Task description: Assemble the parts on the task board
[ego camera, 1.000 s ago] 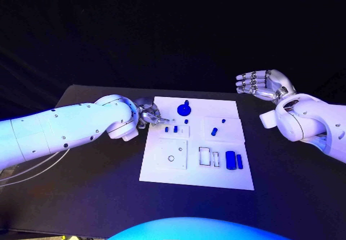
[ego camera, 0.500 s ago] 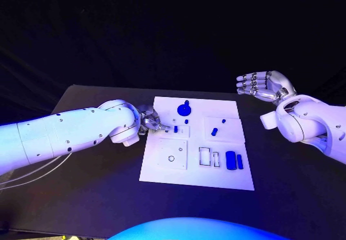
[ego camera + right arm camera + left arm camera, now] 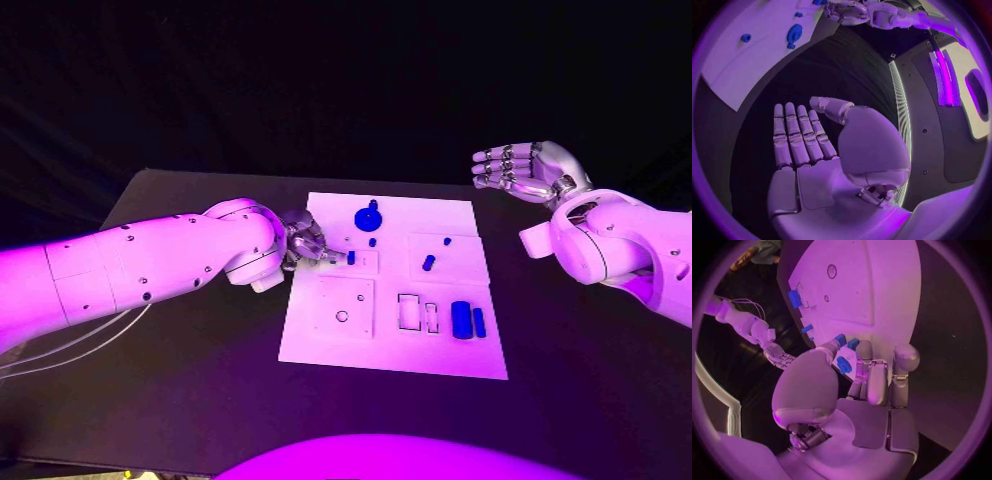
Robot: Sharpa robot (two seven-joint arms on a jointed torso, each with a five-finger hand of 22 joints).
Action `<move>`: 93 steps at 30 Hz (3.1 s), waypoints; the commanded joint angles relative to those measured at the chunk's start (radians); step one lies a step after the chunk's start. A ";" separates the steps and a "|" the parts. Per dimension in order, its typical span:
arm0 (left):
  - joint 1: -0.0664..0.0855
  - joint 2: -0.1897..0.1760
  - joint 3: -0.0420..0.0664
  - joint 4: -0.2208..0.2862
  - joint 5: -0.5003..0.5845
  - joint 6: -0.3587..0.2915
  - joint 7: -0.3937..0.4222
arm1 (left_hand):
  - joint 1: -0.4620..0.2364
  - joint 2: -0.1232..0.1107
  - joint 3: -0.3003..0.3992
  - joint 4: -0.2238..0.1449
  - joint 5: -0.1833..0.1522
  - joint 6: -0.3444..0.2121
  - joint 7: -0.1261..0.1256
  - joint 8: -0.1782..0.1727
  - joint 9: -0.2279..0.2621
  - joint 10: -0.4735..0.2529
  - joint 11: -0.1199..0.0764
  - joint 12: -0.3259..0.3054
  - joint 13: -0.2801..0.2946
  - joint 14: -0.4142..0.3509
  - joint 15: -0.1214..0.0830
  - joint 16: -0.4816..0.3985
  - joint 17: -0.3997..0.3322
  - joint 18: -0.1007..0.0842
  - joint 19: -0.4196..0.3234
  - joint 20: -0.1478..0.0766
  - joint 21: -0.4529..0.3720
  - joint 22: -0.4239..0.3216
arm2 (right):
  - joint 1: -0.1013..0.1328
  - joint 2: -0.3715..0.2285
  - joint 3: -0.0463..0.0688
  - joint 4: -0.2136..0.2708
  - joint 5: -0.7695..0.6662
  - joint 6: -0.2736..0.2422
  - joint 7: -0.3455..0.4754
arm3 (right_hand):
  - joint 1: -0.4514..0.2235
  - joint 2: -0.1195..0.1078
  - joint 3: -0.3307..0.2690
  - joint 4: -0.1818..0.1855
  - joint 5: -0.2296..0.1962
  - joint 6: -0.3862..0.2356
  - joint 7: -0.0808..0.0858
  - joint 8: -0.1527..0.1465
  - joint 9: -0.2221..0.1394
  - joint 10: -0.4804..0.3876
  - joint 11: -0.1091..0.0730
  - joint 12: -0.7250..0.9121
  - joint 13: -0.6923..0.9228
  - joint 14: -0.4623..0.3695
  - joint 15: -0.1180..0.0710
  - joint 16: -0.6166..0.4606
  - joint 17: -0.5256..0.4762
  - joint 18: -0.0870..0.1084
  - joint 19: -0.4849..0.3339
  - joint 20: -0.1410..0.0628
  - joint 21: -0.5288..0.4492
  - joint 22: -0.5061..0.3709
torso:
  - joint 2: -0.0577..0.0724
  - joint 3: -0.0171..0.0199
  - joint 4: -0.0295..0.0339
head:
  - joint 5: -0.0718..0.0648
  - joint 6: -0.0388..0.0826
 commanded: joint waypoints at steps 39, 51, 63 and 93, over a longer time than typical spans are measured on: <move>-0.001 0.037 0.000 -0.050 0.008 0.049 -0.001 | 0.174 0.033 0.250 -0.060 0.005 -0.005 -0.013 0.056 -0.065 -0.004 -0.018 0.006 -0.060 0.011 -0.018 0.002 0.006 0.011 0.028 -0.012 -0.001 0.004 | -0.001 0.001 0.000 0.000 0.001 0.007 0.001 | 0.001 0.015 0.002 -0.002 0.015 0.012 0.041 -0.020 -0.007 -0.022 0.005 -0.011 -0.006 -0.007 0.001 -0.015 -0.011 0.006 -0.003 0.003 -0.009 -0.014 | 0.000 0.0004 0.0000 | -0.006 -0.008; -0.001 0.037 0.000 -0.045 0.031 0.040 0.022 | 0.155 0.009 0.467 -0.163 0.003 -0.016 -0.013 0.088 -0.080 0.007 -0.017 0.001 -0.087 0.013 -0.019 0.006 0.013 0.009 0.030 -0.013 0.007 0.013 | -0.001 0.001 0.000 0.001 0.002 0.007 0.001 | 0.001 0.016 0.001 -0.002 0.016 0.012 0.042 -0.021 -0.007 -0.022 0.005 -0.011 -0.006 -0.006 0.001 -0.015 -0.012 0.006 -0.002 0.003 -0.009 -0.018 | 0.000 0.0003 0.0004 | -0.007 -0.007; 0.000 0.027 0.004 -0.032 0.105 0.021 0.042 | 0.105 0.003 0.560 -0.223 0.006 -0.018 -0.009 0.123 -0.073 0.041 -0.019 -0.002 -0.101 0.022 -0.021 0.019 0.034 0.006 0.042 -0.010 0.030 0.035 | -0.002 0.002 0.000 0.000 0.003 0.009 0.001 | 0.001 0.016 0.001 -0.002 0.016 0.012 0.042 -0.021 -0.007 -0.022 0.005 -0.011 -0.006 -0.006 0.001 -0.015 -0.012 0.006 -0.002 0.003 -0.009 -0.018 | -0.001 0.0000 -0.0005 | -0.006 -0.005; 0.045 0.045 0.036 -0.104 0.227 0.251 -0.021 | -0.014 0.049 0.599 -0.228 -0.003 0.025 -0.031 0.134 -0.080 0.108 -0.036 0.017 -0.093 0.050 -0.034 0.055 0.096 -0.012 0.088 -0.016 0.107 0.112 | -0.003 0.005 0.000 -0.002 0.003 0.016 -0.002 | 0.000 0.016 0.000 -0.002 0.016 0.012 0.043 -0.022 -0.007 -0.022 0.005 -0.012 -0.006 -0.007 0.001 -0.016 -0.015 0.005 -0.001 0.003 -0.009 -0.023 | -0.001 0.0003 0.0008 | -0.007 -0.002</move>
